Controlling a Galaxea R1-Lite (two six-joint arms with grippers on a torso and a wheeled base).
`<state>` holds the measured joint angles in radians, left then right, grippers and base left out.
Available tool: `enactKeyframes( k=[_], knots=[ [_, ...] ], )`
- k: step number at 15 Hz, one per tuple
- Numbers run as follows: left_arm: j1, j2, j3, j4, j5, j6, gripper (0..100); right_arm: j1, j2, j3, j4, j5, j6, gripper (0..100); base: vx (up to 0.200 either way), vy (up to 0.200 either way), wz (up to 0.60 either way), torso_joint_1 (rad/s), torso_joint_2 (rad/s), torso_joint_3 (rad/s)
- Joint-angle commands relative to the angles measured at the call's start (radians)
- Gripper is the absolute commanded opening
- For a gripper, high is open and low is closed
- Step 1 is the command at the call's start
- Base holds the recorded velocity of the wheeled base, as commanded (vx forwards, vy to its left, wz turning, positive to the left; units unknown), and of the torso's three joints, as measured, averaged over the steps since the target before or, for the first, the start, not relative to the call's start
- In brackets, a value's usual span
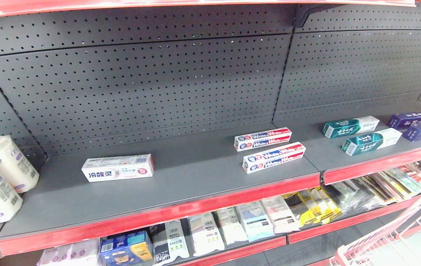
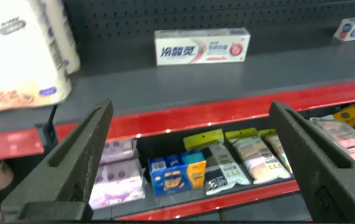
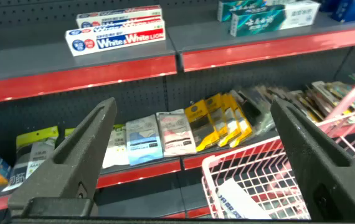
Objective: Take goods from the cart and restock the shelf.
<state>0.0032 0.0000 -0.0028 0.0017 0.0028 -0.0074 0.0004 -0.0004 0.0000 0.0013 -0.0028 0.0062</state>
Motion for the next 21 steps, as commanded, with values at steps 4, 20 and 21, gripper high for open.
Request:
enactKeyframes(
  k=[4,20,21],
  knots=[
    [0.0,0.0,0.0,0.001,0.0,0.0,100,0.0,0.0,0.0,-0.001,0.001,-0.002,100,0.0,0.0,0.0,0.0,0.0,0.0],
    [0.0,0.0,0.0,0.001,0.0,0.0,100,-0.421,1.47,-0.552,0.083,0.086,-0.396,100,0.0,0.0,0.0,0.0,0.0,0.0],
    [0.0,0.0,0.0,0.001,0.0,0.0,100,-0.462,1.505,-0.532,0.063,0.11,-0.443,100,0.0,0.0,0.0,0.0,0.0,0.0]
  ],
)
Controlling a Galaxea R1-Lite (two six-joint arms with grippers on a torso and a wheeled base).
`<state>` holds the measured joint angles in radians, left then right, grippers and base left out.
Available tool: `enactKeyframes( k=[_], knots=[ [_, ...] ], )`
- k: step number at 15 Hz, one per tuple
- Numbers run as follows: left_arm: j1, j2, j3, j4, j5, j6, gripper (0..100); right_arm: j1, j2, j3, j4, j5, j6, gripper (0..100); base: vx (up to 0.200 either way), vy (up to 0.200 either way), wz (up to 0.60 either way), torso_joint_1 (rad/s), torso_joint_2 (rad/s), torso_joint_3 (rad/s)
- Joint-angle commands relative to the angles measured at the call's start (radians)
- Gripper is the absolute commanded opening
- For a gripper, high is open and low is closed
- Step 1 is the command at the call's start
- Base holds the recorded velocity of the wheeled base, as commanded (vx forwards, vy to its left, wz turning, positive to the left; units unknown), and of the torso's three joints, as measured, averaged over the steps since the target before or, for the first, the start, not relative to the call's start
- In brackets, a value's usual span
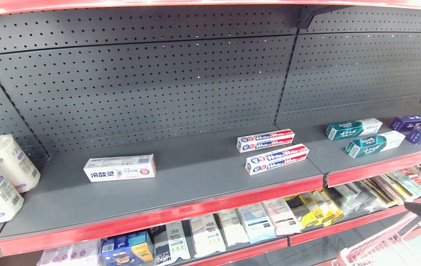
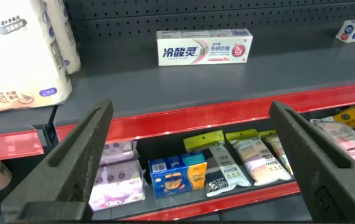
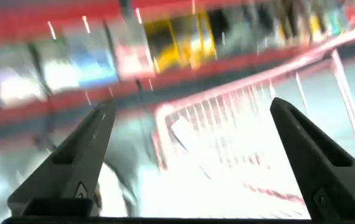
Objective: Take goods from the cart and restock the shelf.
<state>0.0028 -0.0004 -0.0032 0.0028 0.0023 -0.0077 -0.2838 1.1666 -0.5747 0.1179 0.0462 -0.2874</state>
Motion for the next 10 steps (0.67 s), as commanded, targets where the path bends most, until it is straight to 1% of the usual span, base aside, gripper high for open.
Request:
enactKeyframes(
  k=[1,2,3,5,6,8,9,10],
  knots=[
    [0.0,0.0,0.0,0.0,0.001,-0.002,100,-0.293,0.432,0.064,-0.069,0.13,-0.294,100,0.0,0.0,0.0,0.0,0.0,0.0],
    [0.0,0.0,0.0,0.0,0.001,0.0,100,-0.382,0.501,0.064,-0.076,0.179,-0.401,100,0.0,0.0,0.0,0.0,0.0,0.0],
    [0.0,0.0,0.0,0.0,0.001,-0.002,100,-0.426,0.53,0.065,-0.075,0.198,-0.461,100,0.0,0.0,0.0,0.0,0.0,0.0],
    [0.0,0.0,0.0,0.0,0.001,0.0,100,-0.581,0.642,0.072,-0.075,0.251,-0.682,100,0.0,0.0,0.0,0.0,0.0,0.0],
    [0.0,0.0,0.0,0.0,0.001,0.0,100,-0.627,0.693,0.072,-0.076,0.27,-0.734,100,0.0,0.0,0.0,0.0,0.0,0.0],
    [0.0,0.0,0.0,0.0,0.001,-0.002,100,-0.687,0.768,0.062,-0.116,0.284,-0.769,100,0.0,0.0,0.0,0.0,0.0,0.0],
    [0.0,0.0,-0.001,0.0,0.001,-0.002,100,-0.712,0.8,0.062,-0.142,0.291,-0.794,100,0.0,0.0,0.0,0.0,0.0,0.0],
    [0.0,0.0,0.0,0.0,0.001,0.0,100,-0.716,0.82,0.061,-0.155,0.293,-0.835,100,0.0,0.0,0.0,0.0,0.0,0.0]
  ],
)
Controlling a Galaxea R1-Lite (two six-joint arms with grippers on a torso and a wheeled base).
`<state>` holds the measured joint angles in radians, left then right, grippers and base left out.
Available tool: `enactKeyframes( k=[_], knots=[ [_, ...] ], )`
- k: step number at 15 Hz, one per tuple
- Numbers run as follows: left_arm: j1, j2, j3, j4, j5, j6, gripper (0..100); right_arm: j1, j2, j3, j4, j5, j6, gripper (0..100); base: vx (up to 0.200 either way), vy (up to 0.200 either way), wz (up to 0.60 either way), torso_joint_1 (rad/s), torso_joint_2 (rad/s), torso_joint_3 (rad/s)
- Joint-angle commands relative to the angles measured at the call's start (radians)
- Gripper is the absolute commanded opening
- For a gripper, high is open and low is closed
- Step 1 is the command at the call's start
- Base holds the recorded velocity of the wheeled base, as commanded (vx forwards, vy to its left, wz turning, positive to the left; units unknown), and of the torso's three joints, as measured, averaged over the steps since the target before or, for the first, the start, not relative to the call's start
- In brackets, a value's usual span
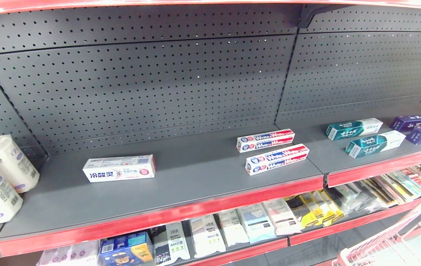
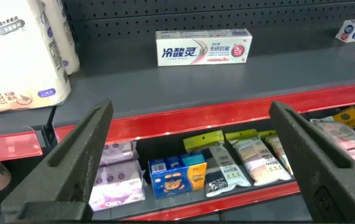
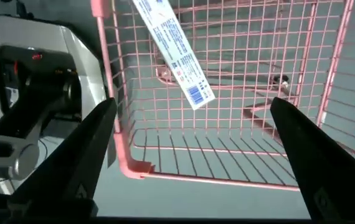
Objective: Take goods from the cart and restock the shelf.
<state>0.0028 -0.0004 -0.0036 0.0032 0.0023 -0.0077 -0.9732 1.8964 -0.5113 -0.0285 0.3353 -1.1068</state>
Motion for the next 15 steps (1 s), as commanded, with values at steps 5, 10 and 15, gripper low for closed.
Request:
enactKeyframes(
  k=[5,10,15],
  knots=[
    [0.0,0.0,0.001,0.0,0.001,-0.002,100,-0.027,0.194,-0.053,-0.039,-0.004,-0.157,100,0.0,0.0,0.0,0.0,0.0,0.0],
    [0.0,0.0,0.001,0.0,0.001,0.0,100,-0.027,0.237,-0.056,-0.068,-0.004,-0.26,100,0.0,0.0,0.0,0.0,0.0,0.0],
    [0.0,0.0,0.001,0.0,0.001,0.0,100,-0.027,0.254,-0.058,-0.136,-0.004,-0.392,100,0.0,0.0,0.0,0.0,0.0,0.0]
  ],
)
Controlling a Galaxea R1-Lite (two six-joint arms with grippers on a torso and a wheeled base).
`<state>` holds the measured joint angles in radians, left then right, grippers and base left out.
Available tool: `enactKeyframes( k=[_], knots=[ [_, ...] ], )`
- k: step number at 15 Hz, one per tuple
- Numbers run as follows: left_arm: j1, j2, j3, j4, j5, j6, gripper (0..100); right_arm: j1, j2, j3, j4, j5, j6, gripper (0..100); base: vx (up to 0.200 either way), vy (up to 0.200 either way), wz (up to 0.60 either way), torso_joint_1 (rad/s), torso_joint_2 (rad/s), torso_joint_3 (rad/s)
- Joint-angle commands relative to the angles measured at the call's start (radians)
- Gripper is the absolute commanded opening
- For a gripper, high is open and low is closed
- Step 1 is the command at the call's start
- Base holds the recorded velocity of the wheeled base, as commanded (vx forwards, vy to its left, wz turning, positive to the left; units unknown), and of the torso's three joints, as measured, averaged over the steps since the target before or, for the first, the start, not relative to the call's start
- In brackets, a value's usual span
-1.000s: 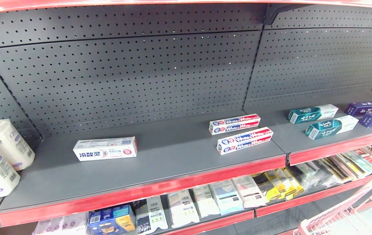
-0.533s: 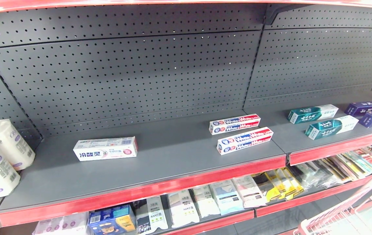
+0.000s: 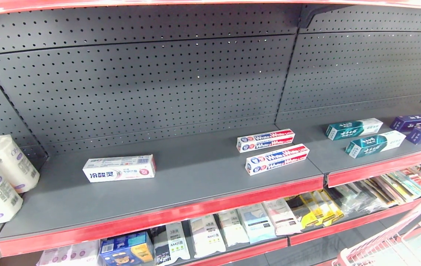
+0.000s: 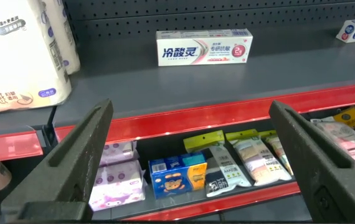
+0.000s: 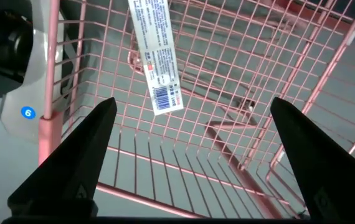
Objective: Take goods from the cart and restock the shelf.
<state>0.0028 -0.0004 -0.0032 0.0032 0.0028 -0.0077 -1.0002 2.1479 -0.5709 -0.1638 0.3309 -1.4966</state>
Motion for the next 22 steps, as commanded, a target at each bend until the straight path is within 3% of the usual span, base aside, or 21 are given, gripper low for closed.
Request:
enactKeyframes(
  k=[1,16,22],
  knots=[
    [0.0,0.0,0.0,0.0,0.0,-0.002,100,0.0,0.003,0.006,0.0,0.004,-0.01,100,0.0,0.0,0.0,0.0,0.0,0.0],
    [0.0,0.0,0.0,0.0,0.0,0.0,100,0.0,-0.019,0.022,0.01,0.008,0.001,100,0.0,0.0,0.0,0.0,0.0,0.0],
    [0.0,0.0,0.0,0.0,0.0,-0.002,100,0.0,-0.013,0.016,0.001,-0.009,0.139,100,0.0,0.0,0.0,0.0,0.0,0.0]
  ],
)
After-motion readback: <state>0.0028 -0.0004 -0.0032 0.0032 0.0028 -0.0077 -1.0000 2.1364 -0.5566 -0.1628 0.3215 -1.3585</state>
